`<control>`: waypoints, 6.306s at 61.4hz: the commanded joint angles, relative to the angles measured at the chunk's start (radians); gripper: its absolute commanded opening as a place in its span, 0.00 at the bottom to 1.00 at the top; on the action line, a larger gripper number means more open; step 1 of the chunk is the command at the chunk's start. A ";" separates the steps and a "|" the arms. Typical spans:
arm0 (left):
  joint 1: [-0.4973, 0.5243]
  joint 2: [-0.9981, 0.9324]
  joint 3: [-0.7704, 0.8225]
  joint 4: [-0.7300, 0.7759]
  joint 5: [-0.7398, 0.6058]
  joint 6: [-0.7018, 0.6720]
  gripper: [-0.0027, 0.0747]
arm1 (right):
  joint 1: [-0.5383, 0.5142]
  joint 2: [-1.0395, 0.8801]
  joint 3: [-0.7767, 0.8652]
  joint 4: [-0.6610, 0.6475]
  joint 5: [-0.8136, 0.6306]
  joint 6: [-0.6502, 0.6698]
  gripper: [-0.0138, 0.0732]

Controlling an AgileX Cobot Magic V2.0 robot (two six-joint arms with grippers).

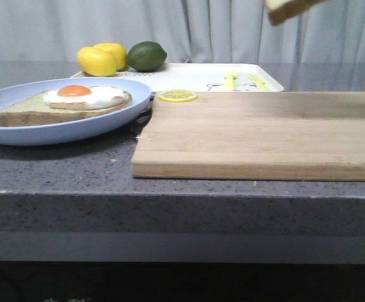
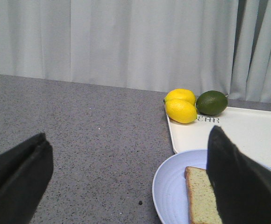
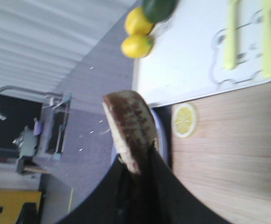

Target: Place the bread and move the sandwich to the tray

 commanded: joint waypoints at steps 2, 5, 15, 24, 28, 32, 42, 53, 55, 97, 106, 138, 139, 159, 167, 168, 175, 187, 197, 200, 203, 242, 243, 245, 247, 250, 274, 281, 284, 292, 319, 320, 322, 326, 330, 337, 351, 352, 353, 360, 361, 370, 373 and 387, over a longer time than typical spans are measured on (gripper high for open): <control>0.000 0.008 -0.037 0.000 -0.082 -0.002 0.88 | 0.156 -0.026 -0.029 0.147 -0.088 -0.017 0.09; 0.000 0.008 -0.037 0.000 -0.082 -0.002 0.88 | 0.258 -0.018 -0.029 0.173 -0.164 -0.017 0.09; 0.000 0.008 -0.037 0.000 -0.082 -0.002 0.88 | 0.564 0.048 -0.029 0.289 -0.463 -0.030 0.09; 0.000 0.008 -0.037 0.000 -0.082 -0.002 0.88 | 0.763 0.154 -0.043 0.487 -0.684 -0.130 0.09; 0.000 0.008 -0.037 0.000 -0.082 -0.002 0.88 | 0.805 0.215 -0.073 0.553 -0.701 -0.183 0.09; 0.000 0.008 -0.037 0.000 -0.082 -0.002 0.88 | 0.831 0.278 -0.112 0.593 -0.684 -0.225 0.09; 0.000 0.008 -0.037 0.000 -0.082 -0.002 0.88 | 0.838 0.368 -0.149 0.608 -0.677 -0.229 0.09; 0.000 0.008 -0.037 0.000 -0.082 -0.002 0.88 | 0.838 0.388 -0.142 0.596 -0.709 -0.229 0.23; 0.000 0.008 -0.037 0.000 -0.082 -0.002 0.88 | 0.838 0.388 -0.142 0.592 -0.709 -0.229 0.27; 0.000 0.008 -0.037 0.000 -0.082 -0.002 0.88 | 0.761 0.260 -0.109 0.379 -0.581 -0.229 0.56; 0.000 0.008 -0.037 0.000 -0.082 -0.002 0.88 | 0.689 0.155 -0.087 0.280 -0.489 -0.229 0.56; 0.000 0.008 -0.037 0.000 -0.082 -0.002 0.88 | 0.363 -0.217 -0.086 -0.612 -0.062 -0.167 0.09; 0.000 0.008 -0.037 0.000 -0.082 -0.002 0.88 | 0.356 -0.221 -0.086 -0.634 -0.051 -0.157 0.09; 0.000 0.008 -0.037 0.000 -0.092 -0.002 0.88 | 0.325 -0.349 -0.008 -1.314 -0.193 0.469 0.09; 0.000 0.008 -0.037 -0.007 -0.079 -0.002 0.88 | 0.325 -0.471 0.154 -1.389 -0.394 0.517 0.09; 0.000 0.009 -0.037 -0.013 -0.076 -0.002 0.88 | 0.326 -0.497 0.175 -1.386 -0.420 0.517 0.09; 0.000 0.038 -0.054 -0.052 -0.029 -0.002 0.88 | 0.342 -0.640 0.342 -1.343 -0.606 0.517 0.09; 0.000 0.227 -0.217 -0.051 0.226 -0.002 0.88 | 0.352 -0.827 0.555 -1.314 -0.762 0.517 0.09; 0.000 0.474 -0.408 -0.051 0.434 -0.002 0.88 | 0.352 -0.872 0.619 -1.309 -0.777 0.517 0.09; 0.000 0.549 -0.461 -0.044 0.464 -0.002 0.88 | 0.352 -0.872 0.620 -1.304 -0.780 0.517 0.09; 0.000 0.617 -0.511 -0.044 0.485 -0.002 0.88 | 0.352 -0.872 0.620 -1.302 -0.791 0.517 0.09; 0.000 1.055 -0.731 -0.044 0.649 -0.002 0.85 | 0.352 -0.872 0.620 -1.302 -0.811 0.517 0.09; 0.000 1.056 -0.731 -0.044 0.649 -0.002 0.85 | 0.352 -0.872 0.620 -1.302 -0.811 0.517 0.09; 0.000 1.057 -0.731 -0.044 0.652 -0.002 0.82 | 0.352 -0.872 0.620 -1.302 -0.811 0.517 0.09; 0.000 1.057 -0.731 -0.044 0.653 -0.002 0.79 | 0.352 -0.872 0.620 -1.302 -0.811 0.517 0.09; 0.000 1.058 -0.731 -0.044 0.656 -0.002 0.72 | 0.352 -0.872 0.620 -1.302 -0.811 0.517 0.09; 0.000 1.058 -0.731 -0.046 0.669 -0.002 0.01 | 0.352 -0.872 0.620 -1.302 -0.811 0.517 0.09; 0.000 1.058 -0.731 -0.053 0.669 -0.002 0.01 | 0.352 -0.872 0.620 -1.302 -0.811 0.517 0.09; 0.000 1.058 -0.731 -0.057 0.669 -0.002 0.01 | 0.352 -0.872 0.620 -1.302 -0.811 0.517 0.09; 0.000 1.053 -0.731 -0.100 0.669 0.000 0.01 | 0.352 -0.872 0.620 -1.302 -0.811 0.517 0.09; 0.154 1.048 -0.833 -0.622 0.851 0.325 0.01 | 0.352 -0.872 0.620 -1.302 -0.810 0.517 0.09; 0.159 1.048 -0.839 -0.635 0.860 0.333 0.01 | 0.352 -0.872 0.620 -1.302 -0.809 0.517 0.09; 0.167 1.048 -0.853 -0.659 0.875 0.344 0.01 | 0.352 -0.872 0.620 -1.302 -0.809 0.517 0.09; 0.176 1.048 -0.879 -0.688 0.908 0.360 0.01 | 0.352 -0.872 0.620 -1.301 -0.809 0.517 0.09; 0.176 1.048 -0.901 -0.699 0.922 0.360 0.01 | 0.352 -0.872 0.620 -1.301 -0.809 0.517 0.09; 0.176 1.061 -0.955 -0.747 0.920 0.360 0.01 | 0.352 -0.872 0.620 -1.300 -0.808 0.517 0.09; 0.140 1.196 -1.211 -0.805 0.967 0.325 0.01 | 0.352 -0.872 0.620 -1.300 -0.808 0.517 0.09; 0.134 1.217 -1.233 -0.805 0.973 0.316 0.01 | 0.352 -0.872 0.620 -1.299 -0.807 0.517 0.09; 0.128 1.231 -1.255 -0.805 0.974 0.311 0.01 | 0.352 -0.872 0.620 -1.298 -0.807 0.517 0.09; 0.085 1.352 -1.454 -0.785 0.998 0.247 0.01 | 0.352 -0.872 0.620 -1.294 -0.807 0.517 0.09; 0.076 1.378 -1.483 -0.779 1.006 0.229 0.01 | 0.352 -0.872 0.620 -1.294 -0.807 0.517 0.09; 0.028 1.565 -1.799 -0.708 1.070 0.111 0.01 | 0.352 -0.872 0.620 -1.294 -0.807 0.517 0.09; 0.018 1.633 -1.892 -0.700 1.096 0.072 0.01 | 0.352 -0.872 0.620 -1.294 -0.807 0.517 0.09; -0.025 1.909 -2.330 -0.697 1.185 -0.068 0.01 | 0.352 -0.872 0.620 -1.294 -0.807 0.517 0.09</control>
